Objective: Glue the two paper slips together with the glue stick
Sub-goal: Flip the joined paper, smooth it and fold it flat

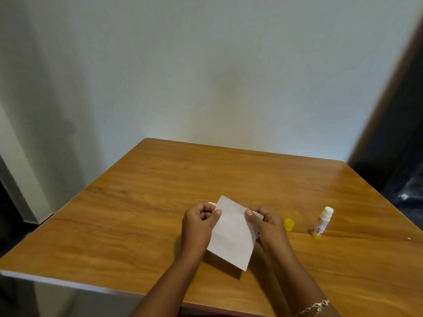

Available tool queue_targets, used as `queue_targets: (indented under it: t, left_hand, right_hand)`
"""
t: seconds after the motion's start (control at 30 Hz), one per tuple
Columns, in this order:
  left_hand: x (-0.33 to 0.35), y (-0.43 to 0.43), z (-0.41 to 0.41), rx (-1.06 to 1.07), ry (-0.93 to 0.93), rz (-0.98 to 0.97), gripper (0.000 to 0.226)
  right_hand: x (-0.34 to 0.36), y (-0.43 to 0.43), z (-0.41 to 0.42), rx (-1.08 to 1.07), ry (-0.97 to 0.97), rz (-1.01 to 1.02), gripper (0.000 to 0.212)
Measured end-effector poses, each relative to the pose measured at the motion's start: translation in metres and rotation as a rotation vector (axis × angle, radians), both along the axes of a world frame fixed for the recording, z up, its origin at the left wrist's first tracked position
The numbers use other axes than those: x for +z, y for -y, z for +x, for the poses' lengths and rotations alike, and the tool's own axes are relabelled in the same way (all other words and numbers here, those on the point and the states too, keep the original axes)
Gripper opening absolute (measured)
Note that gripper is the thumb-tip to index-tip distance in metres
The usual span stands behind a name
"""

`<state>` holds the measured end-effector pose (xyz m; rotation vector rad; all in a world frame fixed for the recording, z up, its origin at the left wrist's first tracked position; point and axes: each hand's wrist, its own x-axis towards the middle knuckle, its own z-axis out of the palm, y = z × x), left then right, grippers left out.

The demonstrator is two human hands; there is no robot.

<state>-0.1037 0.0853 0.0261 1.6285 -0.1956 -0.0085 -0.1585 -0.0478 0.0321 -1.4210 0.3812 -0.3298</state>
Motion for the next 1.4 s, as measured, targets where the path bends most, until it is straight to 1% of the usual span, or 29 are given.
queue_targets:
  t: [0.07,0.13,0.23,0.33,0.37,0.43,0.5,0.57,0.6,0.67,0.73,0.83,0.87,0.9,0.93,1.0,1.07,1.17,1.23,1.3,1.4]
  left_hand:
    - [-0.002,-0.003,0.004,-0.005,-0.014,0.016,0.017]
    - [-0.003,-0.009,0.017,0.053,0.007,0.082,0.018]
    - [-0.008,-0.016,0.047,0.138,0.049,0.328,0.011]
    - [-0.014,-0.012,0.076,0.055,0.078,0.592,0.009]
    - [-0.015,-0.008,0.084,0.019,0.107,0.651,0.012]
    - [-0.015,0.003,0.096,-0.052,0.169,0.734,0.027]
    - [-0.013,0.014,0.103,-0.14,0.196,0.84,0.041]
    - [-0.011,0.023,0.106,-0.221,0.203,1.022,0.05]
    - [-0.01,0.026,0.106,-0.241,0.206,1.098,0.05]
    - [-0.006,0.03,0.107,-0.259,0.191,1.144,0.042]
    - [-0.004,0.031,0.106,-0.276,0.181,1.145,0.036]
    - [-0.001,0.028,0.102,-0.29,0.199,1.177,0.038]
    - [-0.001,0.027,0.099,-0.282,0.209,1.155,0.035]
    - [-0.002,0.025,0.095,-0.269,0.22,1.092,0.03]
    - [-0.004,0.022,0.092,-0.252,0.225,0.982,0.025]
    - [-0.01,0.015,0.084,-0.214,0.201,0.683,0.03]
    - [-0.018,0.009,0.074,-0.172,0.155,0.397,0.029]
    - [-0.031,0.005,0.059,-0.167,0.032,0.071,0.026]
    - [-0.036,0.006,0.054,-0.168,-0.013,-0.036,0.028]
    - [-0.038,0.007,0.052,-0.176,-0.028,-0.088,0.033]
    - [-0.038,0.005,0.051,-0.192,-0.017,-0.113,0.036]
  right_hand:
    - [-0.007,-0.001,-0.001,-0.047,-0.001,-0.017,0.012]
    - [-0.012,0.001,-0.003,-0.073,0.006,-0.01,0.009]
    - [-0.019,0.006,-0.007,-0.074,0.014,-0.013,0.009]
    - [-0.024,0.007,-0.01,-0.028,0.016,-0.048,0.01]
    - [-0.025,0.006,-0.01,-0.007,0.021,-0.057,0.013]
    - [-0.027,0.007,-0.011,0.021,0.03,-0.069,0.015]
    - [-0.028,0.009,-0.012,0.025,0.035,-0.073,0.013]
    - [-0.028,0.01,-0.013,0.019,0.065,-0.063,0.014]
    - [-0.029,0.011,-0.013,0.015,0.081,-0.049,0.016]
    - [-0.03,0.011,-0.013,0.023,0.101,-0.008,0.017]
    - [-0.031,0.011,-0.013,0.034,0.104,0.008,0.011]
    - [-0.033,0.013,-0.012,0.028,0.108,0.007,0.009]
    - [-0.033,0.014,-0.011,0.025,0.113,0.0,0.01]
    - [-0.034,0.015,-0.011,0.024,0.117,-0.008,0.011]
    - [-0.035,0.015,-0.011,0.025,0.122,-0.011,0.012]
    - [-0.036,0.017,-0.011,0.029,0.139,0.006,0.012]
    - [-0.036,0.017,-0.01,0.027,0.156,0.034,0.012]
    - [-0.037,0.018,-0.008,-0.023,0.174,0.113,0.01]
    - [-0.036,0.017,-0.004,-0.053,0.189,0.143,0.009]
    - [-0.035,0.015,0.0,-0.072,0.199,0.136,0.01]
    - [-0.032,0.012,0.006,-0.133,0.193,0.037,0.009]
